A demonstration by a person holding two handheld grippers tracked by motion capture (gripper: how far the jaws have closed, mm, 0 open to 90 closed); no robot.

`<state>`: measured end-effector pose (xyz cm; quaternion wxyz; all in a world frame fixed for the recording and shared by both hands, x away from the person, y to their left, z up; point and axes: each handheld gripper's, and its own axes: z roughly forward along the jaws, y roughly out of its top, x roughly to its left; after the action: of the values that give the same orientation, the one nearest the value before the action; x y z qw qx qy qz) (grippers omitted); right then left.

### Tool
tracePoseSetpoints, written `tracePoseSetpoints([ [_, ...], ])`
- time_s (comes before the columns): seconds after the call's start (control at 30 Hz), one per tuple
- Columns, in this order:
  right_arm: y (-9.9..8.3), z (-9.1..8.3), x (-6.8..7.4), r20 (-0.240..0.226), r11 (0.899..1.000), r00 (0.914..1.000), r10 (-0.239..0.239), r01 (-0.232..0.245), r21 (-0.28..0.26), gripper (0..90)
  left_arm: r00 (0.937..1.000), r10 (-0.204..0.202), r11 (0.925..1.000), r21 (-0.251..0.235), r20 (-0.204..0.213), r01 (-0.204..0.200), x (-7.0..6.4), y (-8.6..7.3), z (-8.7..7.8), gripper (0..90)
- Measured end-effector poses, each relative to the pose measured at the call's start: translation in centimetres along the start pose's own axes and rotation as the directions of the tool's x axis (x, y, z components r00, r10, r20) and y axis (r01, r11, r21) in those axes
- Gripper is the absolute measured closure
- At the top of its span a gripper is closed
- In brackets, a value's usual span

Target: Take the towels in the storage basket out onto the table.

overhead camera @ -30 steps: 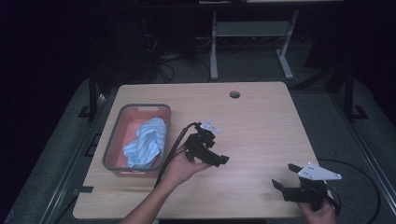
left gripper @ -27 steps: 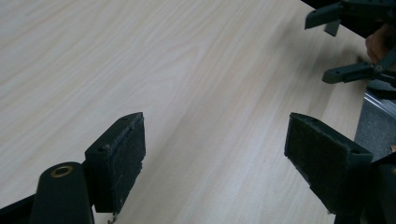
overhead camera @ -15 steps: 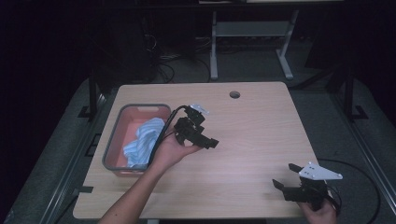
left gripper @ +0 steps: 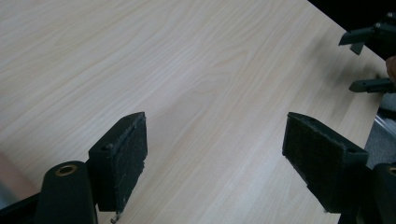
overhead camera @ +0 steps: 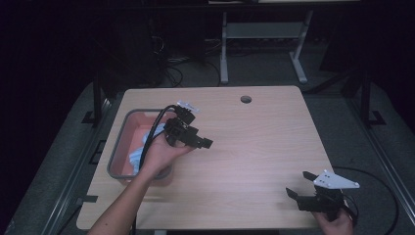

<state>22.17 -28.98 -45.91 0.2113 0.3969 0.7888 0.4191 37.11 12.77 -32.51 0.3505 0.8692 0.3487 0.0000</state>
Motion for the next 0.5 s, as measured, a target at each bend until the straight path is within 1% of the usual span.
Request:
tracePoseSetpoints([
  [0.1, 0.0, 0.0, 0.0, 0.001, 1.000, 1.0000, 0.000, 0.000, 0.002, 14.5, 0.9999, -0.012, 0.9999, -0.002, -0.010, 0.012, 0.6, -0.5, -0.8, 22.8],
  [0.2, 0.1, 0.1, 0.1, 0.000, 1.000, 1.0000, -0.001, 0.001, 0.003, 14.5, 0.9989, -0.044, 0.9989, -0.017, -0.016, 0.044, 1.3, -1.0, -1.3, 22.8],
  [0.27, 0.1, 0.1, 0.2, -0.001, 1.000, 1.0000, -0.002, 0.002, 0.006, 14.7, 0.9981, -0.062, 0.9977, -0.029, 0.002, 0.062, 1.9, -1.3, -1.7, 22.7],
  [0.3, 0.1, 0.1, 0.2, -0.001, 1.000, 1.0000, -0.001, 0.001, 0.007, 14.7, 0.9969, -0.079, 0.9962, -0.037, 0.004, 0.079, 2.2, -1.6, -2.0, 22.7],
  [0.4, 0.0, 0.1, 0.2, 0.000, 1.000, 1.0000, -0.001, 0.001, 0.008, 14.7, 0.9958, -0.091, 0.9953, -0.034, -0.013, 0.091, 2.8, -2.2, -2.4, 22.7],
  [0.5, 0.0, 0.1, 0.1, 0.001, 1.000, 1.0000, 0.000, 0.000, 0.007, 14.7, 0.9944, -0.103, 0.9938, -0.046, -0.024, 0.102, 3.2, -2.6, -2.9, 22.7],
])
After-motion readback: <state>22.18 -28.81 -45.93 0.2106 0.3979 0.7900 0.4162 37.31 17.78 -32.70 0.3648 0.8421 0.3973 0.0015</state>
